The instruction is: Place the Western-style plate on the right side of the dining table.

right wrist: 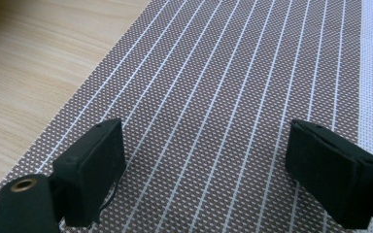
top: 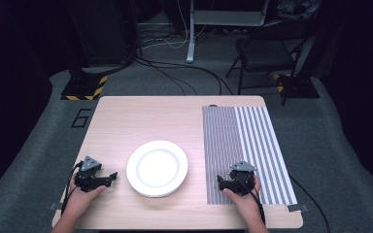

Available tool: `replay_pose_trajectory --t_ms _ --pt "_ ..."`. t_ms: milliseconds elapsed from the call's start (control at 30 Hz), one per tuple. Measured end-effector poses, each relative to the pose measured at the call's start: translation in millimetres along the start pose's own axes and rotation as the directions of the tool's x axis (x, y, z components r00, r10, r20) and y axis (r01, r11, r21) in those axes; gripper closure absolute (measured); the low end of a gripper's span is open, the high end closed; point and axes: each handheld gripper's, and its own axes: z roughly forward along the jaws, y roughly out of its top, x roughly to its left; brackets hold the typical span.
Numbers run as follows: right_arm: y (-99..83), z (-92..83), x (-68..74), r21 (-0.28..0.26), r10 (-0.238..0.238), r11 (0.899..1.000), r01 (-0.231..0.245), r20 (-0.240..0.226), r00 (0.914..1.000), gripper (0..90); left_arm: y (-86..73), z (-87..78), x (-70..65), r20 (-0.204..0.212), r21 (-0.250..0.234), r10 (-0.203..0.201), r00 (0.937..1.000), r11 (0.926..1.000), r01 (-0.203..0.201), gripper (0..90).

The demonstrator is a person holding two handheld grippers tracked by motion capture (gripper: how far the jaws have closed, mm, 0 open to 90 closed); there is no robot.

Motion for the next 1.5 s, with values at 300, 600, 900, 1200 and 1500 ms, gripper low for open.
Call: replay_pose_trajectory --t_ms 300,600,900,1200,1500 --pt "0.0 -0.1 -0.1 -0.001 -0.001 1.000 0.001 0.001 1.0000 13.9 0.3 1.2 0.2 -0.005 -0.009 -0.004 1.0000 1.0000 0.004 19.7" --pt "-0.3 -0.6 -0.5 -0.002 0.000 1.000 0.000 0.002 1.0000 14.8 0.9 0.7 0.5 -0.008 -0.003 -0.004 1.0000 1.0000 0.004 20.5" --pt "-0.2 -0.5 -0.1 -0.006 0.008 1.000 -0.008 0.002 1.0000 15.2 0.5 0.8 -0.1 -0.015 -0.010 -0.013 0.9998 0.9999 0.013 21.8" --pt "-0.2 -0.8 -0.4 -0.005 0.001 1.000 -0.001 0.001 1.0000 15.6 2.5 -3.3 -0.5 -0.026 0.012 -0.039 0.9989 0.9992 0.039 32.2" --pt "3.9 -5.8 0.4 0.026 0.007 1.000 -0.007 -0.004 1.0000 32.3 12.8 -11.2 -1.0 0.000 0.038 -0.098 0.9952 0.9945 0.098 42.2"
